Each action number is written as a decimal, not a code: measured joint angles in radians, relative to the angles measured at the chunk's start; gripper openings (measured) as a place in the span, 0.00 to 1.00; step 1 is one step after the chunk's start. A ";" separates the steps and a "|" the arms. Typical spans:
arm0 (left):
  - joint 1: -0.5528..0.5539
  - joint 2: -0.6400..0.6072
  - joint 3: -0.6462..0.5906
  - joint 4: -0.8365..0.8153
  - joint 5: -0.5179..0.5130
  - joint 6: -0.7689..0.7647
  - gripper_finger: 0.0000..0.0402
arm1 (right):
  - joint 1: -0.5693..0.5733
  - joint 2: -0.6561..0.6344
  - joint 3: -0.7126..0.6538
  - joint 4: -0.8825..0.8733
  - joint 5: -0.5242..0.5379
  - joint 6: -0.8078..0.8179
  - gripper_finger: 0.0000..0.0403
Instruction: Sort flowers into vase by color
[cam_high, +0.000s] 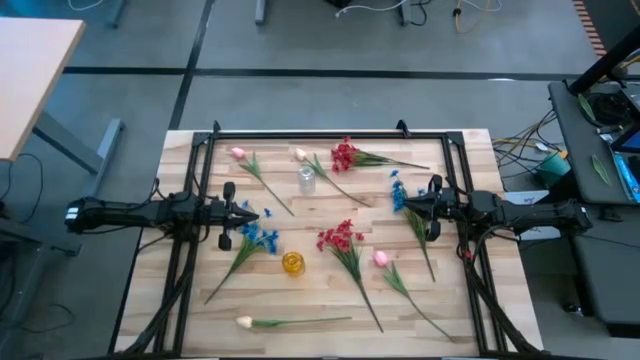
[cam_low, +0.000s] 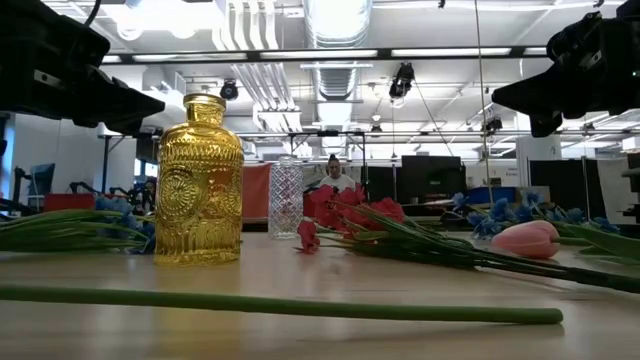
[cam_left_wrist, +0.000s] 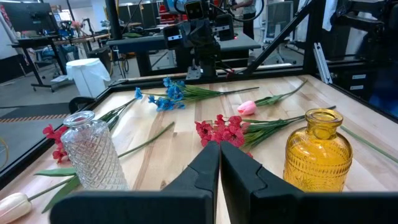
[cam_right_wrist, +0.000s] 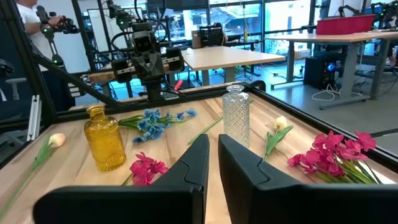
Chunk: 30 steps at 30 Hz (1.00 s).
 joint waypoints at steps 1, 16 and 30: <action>0.000 0.000 0.000 0.000 0.000 0.000 0.00 | 0.000 0.000 0.000 0.000 0.000 0.000 0.07; 0.000 0.000 0.000 0.000 0.000 0.000 0.00 | 0.000 0.000 0.000 0.000 0.000 0.000 0.07; 0.001 0.006 0.001 0.320 -0.024 -0.213 0.00 | 0.000 0.000 0.000 0.020 0.001 0.142 0.07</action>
